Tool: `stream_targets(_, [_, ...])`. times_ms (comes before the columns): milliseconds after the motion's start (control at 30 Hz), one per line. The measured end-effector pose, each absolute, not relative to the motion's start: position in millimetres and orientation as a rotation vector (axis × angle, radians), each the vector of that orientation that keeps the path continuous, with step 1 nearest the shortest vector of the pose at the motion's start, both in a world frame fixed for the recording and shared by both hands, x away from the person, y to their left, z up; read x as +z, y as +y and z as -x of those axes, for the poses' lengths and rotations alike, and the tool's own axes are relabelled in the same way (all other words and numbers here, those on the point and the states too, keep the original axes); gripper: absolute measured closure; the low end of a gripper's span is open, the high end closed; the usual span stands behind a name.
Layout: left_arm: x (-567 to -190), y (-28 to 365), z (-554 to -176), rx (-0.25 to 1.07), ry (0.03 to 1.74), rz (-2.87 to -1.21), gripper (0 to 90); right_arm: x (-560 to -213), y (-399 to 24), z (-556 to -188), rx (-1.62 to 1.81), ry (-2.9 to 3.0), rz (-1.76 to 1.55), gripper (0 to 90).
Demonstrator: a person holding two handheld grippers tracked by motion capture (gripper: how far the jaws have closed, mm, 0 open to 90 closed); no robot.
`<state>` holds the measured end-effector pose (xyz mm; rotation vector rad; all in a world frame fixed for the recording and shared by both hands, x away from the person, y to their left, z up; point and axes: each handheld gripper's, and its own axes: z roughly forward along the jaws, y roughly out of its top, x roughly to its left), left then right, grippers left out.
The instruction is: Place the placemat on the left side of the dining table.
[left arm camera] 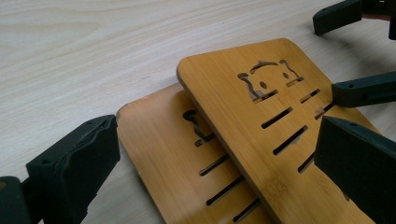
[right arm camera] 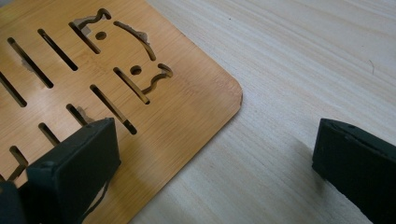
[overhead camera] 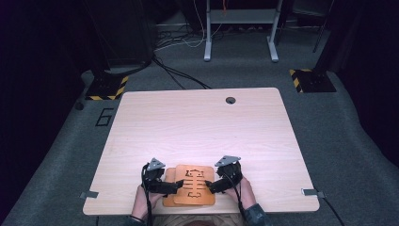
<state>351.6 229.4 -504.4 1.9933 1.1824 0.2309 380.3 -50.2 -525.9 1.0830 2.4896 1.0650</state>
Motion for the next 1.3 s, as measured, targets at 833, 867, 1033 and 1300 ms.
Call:
stream_targets(833, [-508.8,198.1,-356.3,0.093,1.106,-2.086,1.3,-525.6,-50.1,-380.1,1.060,2.491,-1.092,0.0])
stream_targets(867, [-508.9,196.9,-356.3,0.097,1.103,-2.095,0.8,-525.6,-50.0,-380.0,1.062,2.491,-1.095,0.0])
stream_targets(1033, [-505.8,197.1,-356.9,0.096,1.109,-2.100,2.1,-525.8,-50.3,-380.2,1.063,2.488,-1.094,0.0])
stream_targets(1300, [-492.3,195.4,-357.5,0.102,1.081,-2.104,4.7,-525.4,-53.8,-380.3,1.089,2.485,-1.125,0.0])
